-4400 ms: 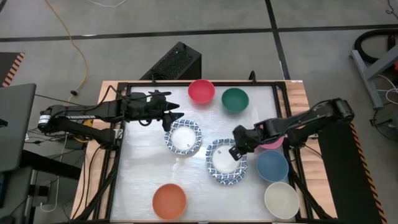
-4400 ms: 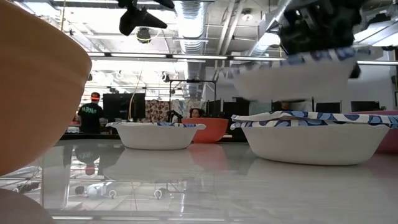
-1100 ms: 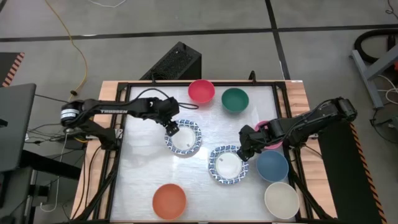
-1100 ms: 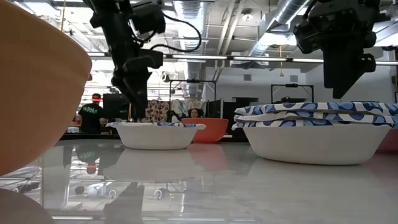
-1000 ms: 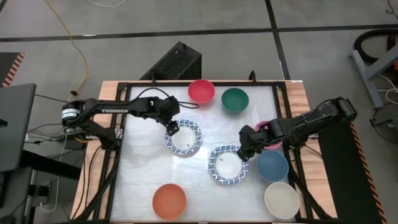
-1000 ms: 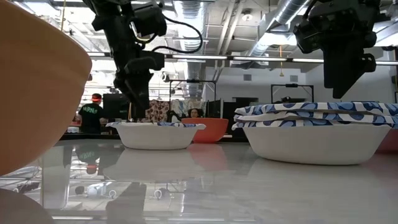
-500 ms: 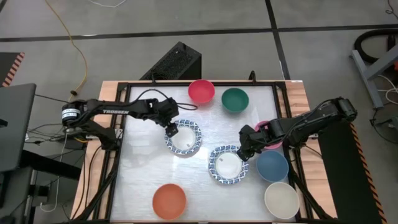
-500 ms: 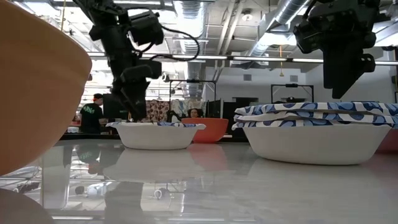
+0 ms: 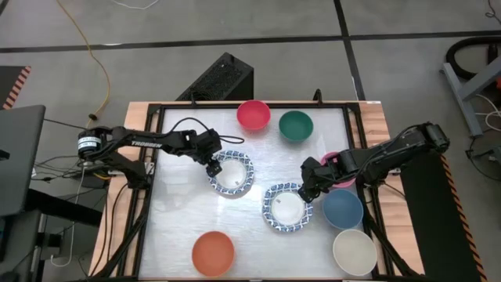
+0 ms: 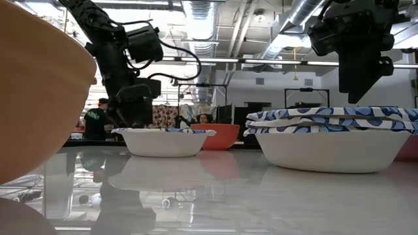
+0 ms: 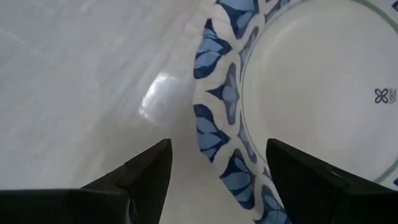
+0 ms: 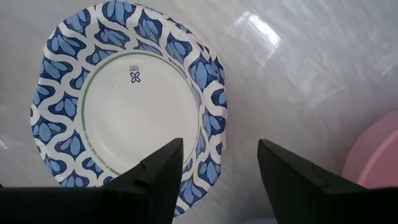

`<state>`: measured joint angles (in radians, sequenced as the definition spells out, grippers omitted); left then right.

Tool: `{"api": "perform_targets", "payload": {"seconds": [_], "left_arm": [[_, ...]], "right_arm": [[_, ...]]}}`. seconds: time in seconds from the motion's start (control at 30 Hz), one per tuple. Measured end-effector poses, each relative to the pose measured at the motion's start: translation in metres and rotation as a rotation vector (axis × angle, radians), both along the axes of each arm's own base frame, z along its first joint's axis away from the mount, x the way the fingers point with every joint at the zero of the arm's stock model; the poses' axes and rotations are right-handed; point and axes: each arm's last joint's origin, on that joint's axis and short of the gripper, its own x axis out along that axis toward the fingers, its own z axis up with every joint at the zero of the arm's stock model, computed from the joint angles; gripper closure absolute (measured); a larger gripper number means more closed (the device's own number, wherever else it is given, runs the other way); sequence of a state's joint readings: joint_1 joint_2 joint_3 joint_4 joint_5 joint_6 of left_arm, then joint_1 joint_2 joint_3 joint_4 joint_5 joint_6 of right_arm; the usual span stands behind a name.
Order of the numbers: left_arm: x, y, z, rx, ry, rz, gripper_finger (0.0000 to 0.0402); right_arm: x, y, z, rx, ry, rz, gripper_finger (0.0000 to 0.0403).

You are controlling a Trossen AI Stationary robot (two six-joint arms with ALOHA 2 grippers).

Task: Nest bowls inside each other by size order
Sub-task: Stack the left blue patterned bowl into the right blue patterned bowl

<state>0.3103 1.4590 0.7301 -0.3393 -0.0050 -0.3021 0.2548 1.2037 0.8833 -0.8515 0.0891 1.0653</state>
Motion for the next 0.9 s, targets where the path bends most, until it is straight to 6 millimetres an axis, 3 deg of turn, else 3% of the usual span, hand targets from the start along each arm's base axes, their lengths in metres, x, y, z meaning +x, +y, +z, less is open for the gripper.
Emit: {"api": "perform_targets", "payload": {"seconds": [0.2,0.57,0.9], "left_arm": [[-0.0002,-0.0004,-0.0004,-0.016,-0.003,0.010,0.0199],[-0.0002,-0.0015,-0.0004,-0.057,-0.013,0.010,0.0384],[0.0002,-0.0024,-0.0003,-0.140,-0.035,0.094,0.0399]], "right_arm": [[0.0010,-0.0003,0.0005,-0.014,-0.015,-0.007,0.0175],[0.0022,-0.0003,0.0010,-0.014,-0.029,-0.018,0.0175],[0.0025,-0.0019,0.0010,-0.022,-0.034,-0.062,0.0175]]}}
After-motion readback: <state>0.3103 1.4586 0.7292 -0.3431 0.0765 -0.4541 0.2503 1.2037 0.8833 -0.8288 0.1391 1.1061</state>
